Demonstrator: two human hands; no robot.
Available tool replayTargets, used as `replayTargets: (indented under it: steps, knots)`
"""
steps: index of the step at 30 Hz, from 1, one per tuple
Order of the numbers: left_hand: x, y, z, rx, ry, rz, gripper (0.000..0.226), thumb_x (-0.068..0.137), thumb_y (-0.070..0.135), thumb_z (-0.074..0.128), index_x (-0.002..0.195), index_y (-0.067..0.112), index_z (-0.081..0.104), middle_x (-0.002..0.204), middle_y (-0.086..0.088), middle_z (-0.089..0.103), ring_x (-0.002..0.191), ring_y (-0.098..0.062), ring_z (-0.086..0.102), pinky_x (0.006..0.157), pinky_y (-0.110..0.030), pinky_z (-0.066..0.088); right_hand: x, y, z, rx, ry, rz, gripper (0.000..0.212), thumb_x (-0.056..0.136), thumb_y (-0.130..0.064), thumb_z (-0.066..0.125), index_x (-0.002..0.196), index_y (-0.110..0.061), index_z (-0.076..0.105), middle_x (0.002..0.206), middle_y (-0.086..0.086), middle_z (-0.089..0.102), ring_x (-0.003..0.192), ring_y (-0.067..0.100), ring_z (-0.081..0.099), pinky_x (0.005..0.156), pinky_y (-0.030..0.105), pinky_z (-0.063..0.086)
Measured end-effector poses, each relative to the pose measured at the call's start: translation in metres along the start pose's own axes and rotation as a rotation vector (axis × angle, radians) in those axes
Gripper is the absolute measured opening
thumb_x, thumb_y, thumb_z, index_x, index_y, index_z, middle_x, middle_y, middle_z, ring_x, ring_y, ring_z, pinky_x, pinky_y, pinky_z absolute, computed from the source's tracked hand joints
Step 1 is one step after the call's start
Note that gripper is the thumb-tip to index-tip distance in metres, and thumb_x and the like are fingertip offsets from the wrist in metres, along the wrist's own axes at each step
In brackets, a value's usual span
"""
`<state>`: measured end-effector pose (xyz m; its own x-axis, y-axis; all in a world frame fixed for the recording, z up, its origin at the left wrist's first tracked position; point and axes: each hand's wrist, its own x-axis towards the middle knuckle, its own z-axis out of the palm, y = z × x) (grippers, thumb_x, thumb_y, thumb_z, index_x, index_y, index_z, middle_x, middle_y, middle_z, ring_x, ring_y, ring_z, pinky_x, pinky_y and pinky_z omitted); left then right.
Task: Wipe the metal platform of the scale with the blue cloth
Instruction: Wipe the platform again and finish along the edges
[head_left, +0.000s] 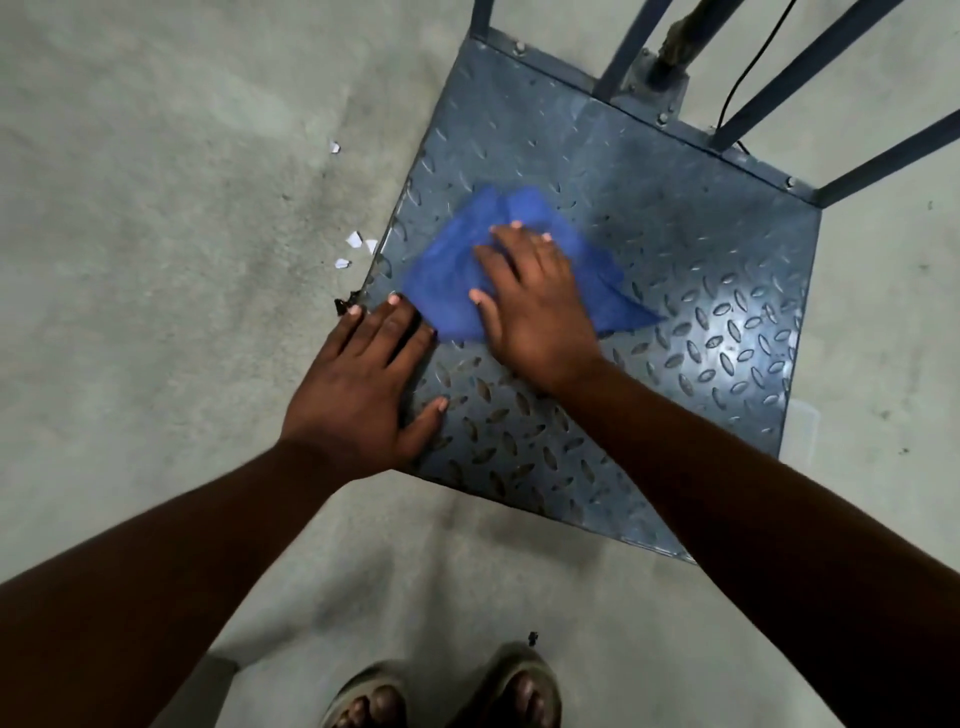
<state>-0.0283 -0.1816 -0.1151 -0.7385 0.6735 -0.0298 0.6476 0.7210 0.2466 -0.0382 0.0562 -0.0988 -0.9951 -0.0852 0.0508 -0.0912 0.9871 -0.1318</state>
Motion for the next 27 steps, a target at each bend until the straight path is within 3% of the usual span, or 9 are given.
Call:
replayTargets:
  steps: [3,5,7,8,13,18,21,23,27]
  knots:
    - [0.000,0.001,0.000,0.011,-0.011,0.000,0.088,0.097,0.065,0.048,0.168,0.015,0.036,0.175,-0.016,0.032,0.164,-0.033,0.028,0.135,-0.051,0.019,-0.010,0.019,0.001,0.050,0.037,-0.042,0.036,0.102,-0.036,0.056,0.128,-0.012,0.065,0.131,0.014,0.061,0.119,0.035,0.056,0.102,0.047,0.045]
    - [0.000,0.001,0.000,0.013,-0.008,-0.005,0.090,0.098,0.065,0.047,0.171,0.015,0.031,0.178,-0.013,0.025,0.166,-0.030,0.023,0.135,-0.050,0.017,-0.007,0.045,-0.005,0.057,0.048,0.242,0.040,0.105,-0.041,0.050,0.137,-0.019,0.059,0.141,0.015,0.054,0.129,0.033,0.050,0.108,0.047,0.041]
    - [-0.001,0.000,0.001,0.009,-0.005,-0.008,0.091,0.098,0.066,0.047,0.172,0.016,0.028,0.179,-0.012,0.022,0.167,-0.028,0.021,0.136,-0.049,0.016,-0.004,0.058,-0.008,0.043,-0.013,0.521,0.053,0.107,-0.051,0.032,0.155,-0.030,0.039,0.164,0.017,0.030,0.150,0.035,0.029,0.122,0.052,0.025]
    - [-0.001,0.000,0.000,0.007,0.002,-0.004,0.091,0.098,0.065,0.049,0.171,0.015,0.030,0.179,-0.012,0.024,0.166,-0.028,0.022,0.135,-0.049,0.017,-0.002,0.051,-0.006,0.024,-0.055,0.538,0.058,0.107,-0.055,0.024,0.160,-0.033,0.028,0.170,0.016,0.017,0.156,0.036,0.016,0.126,0.055,0.016]
    - [0.001,0.001,0.004,-0.016,0.056,0.008,0.081,0.094,0.059,0.057,0.157,0.009,0.052,0.156,-0.018,0.053,0.147,-0.040,0.048,0.131,-0.053,0.028,0.024,-0.007,0.006,0.085,-0.189,-0.088,0.059,0.101,-0.056,0.036,0.157,-0.036,0.040,0.170,0.004,0.024,0.157,0.026,0.020,0.127,0.051,0.010]
    - [-0.002,0.000,0.007,0.002,0.028,0.002,0.090,0.097,0.063,0.052,0.170,0.013,0.034,0.177,-0.014,0.029,0.164,-0.030,0.028,0.133,-0.054,0.024,0.082,0.025,0.003,0.021,-0.186,0.302,0.064,0.106,-0.056,0.026,0.164,-0.035,0.016,0.174,0.006,0.007,0.160,0.026,0.003,0.128,0.053,0.003]
    - [-0.002,-0.001,0.008,0.009,-0.013,-0.006,0.090,0.098,0.065,0.048,0.170,0.012,0.034,0.173,-0.016,0.036,0.161,-0.034,0.033,0.133,-0.053,0.022,0.080,-0.015,0.018,0.032,-0.197,-0.166,0.061,0.104,-0.056,0.029,0.161,-0.035,0.029,0.172,0.003,0.019,0.159,0.022,0.013,0.128,0.049,0.008]
    - [-0.001,-0.002,0.008,0.012,-0.022,-0.007,0.090,0.099,0.064,0.048,0.170,0.013,0.033,0.173,-0.016,0.036,0.162,-0.034,0.032,0.134,-0.052,0.021,0.088,-0.010,0.021,0.018,-0.192,-0.284,0.060,0.103,-0.058,0.030,0.160,-0.038,0.033,0.171,-0.002,0.022,0.159,0.020,0.016,0.128,0.049,0.009]
    - [-0.003,-0.001,0.007,0.031,-0.026,-0.003,0.091,0.099,0.065,0.048,0.172,0.014,0.026,0.179,-0.013,0.022,0.167,-0.029,0.021,0.134,-0.054,0.021,0.128,0.026,0.012,0.049,-0.148,0.355,0.065,0.103,-0.059,0.029,0.163,-0.037,0.020,0.174,0.003,0.009,0.160,0.026,0.004,0.128,0.053,0.002]
